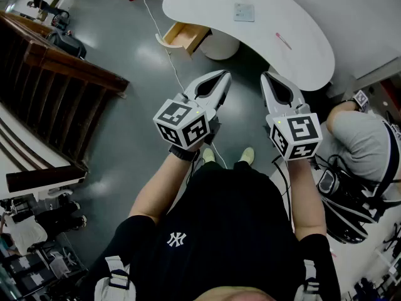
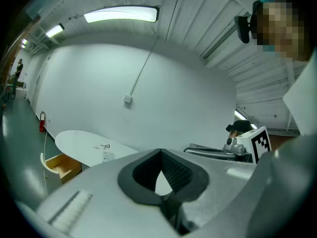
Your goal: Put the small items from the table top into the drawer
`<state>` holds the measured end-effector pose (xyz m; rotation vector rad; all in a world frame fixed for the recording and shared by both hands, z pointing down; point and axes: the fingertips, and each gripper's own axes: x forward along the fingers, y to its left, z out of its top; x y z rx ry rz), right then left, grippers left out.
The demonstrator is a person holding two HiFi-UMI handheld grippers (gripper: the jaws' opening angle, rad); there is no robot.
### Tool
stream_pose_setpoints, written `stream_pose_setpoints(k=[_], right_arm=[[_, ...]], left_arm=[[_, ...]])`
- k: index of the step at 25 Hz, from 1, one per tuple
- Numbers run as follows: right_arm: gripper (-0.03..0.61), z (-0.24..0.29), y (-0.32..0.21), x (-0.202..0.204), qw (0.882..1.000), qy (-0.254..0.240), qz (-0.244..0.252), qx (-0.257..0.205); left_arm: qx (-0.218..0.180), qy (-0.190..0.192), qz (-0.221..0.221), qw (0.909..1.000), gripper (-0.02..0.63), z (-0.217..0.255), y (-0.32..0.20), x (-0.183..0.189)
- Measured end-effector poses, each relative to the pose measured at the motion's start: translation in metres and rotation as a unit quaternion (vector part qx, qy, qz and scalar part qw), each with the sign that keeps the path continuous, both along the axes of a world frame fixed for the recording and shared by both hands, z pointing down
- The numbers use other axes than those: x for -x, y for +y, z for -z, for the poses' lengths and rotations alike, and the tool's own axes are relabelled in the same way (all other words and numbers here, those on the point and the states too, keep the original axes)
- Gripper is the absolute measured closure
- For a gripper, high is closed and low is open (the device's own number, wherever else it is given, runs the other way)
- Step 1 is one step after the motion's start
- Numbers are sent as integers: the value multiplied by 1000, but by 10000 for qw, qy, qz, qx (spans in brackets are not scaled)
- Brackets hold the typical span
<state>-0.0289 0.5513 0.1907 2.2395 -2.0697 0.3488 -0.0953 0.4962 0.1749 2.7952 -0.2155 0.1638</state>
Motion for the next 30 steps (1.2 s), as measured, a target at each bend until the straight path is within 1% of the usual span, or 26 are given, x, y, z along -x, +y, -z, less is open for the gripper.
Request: stream_pose_setpoints(k=[4,10,12,16,18,21,26,30], right_arm=[[560,7,7,-8,10000,27,-14,-64],[558,12,13,-27,9996,-124,26,-237],[558,13,15,-29,9986,-379,48,-367],[557,11,21,-39,9908,-1169,-48,-687],[557,7,22,-46,9877,-1365,-139,-755],[557,-1,19,-56,9876,-1389,-233,-691],[557,-5,4,-69,9903,-1241,-357,-521],[557,-11,-26,-77,9917,-1132,-404,-452]], left_arm=[[-53,-3,-25,10000,614,5,9,-9],[-101,-49,25,9999,614,5,15,-24],[-165,-137,9,9998,614,2,19,-26],[-262,-366,-68,9990,614,-11,21,-33],[-248,-418,-110,9988,614,-18,18,-39],[-204,-435,-185,9987,614,-26,11,-50],[-177,-367,-347,9986,614,-31,-5,-69],[-249,-341,-465,9980,614,-38,-33,-84]])
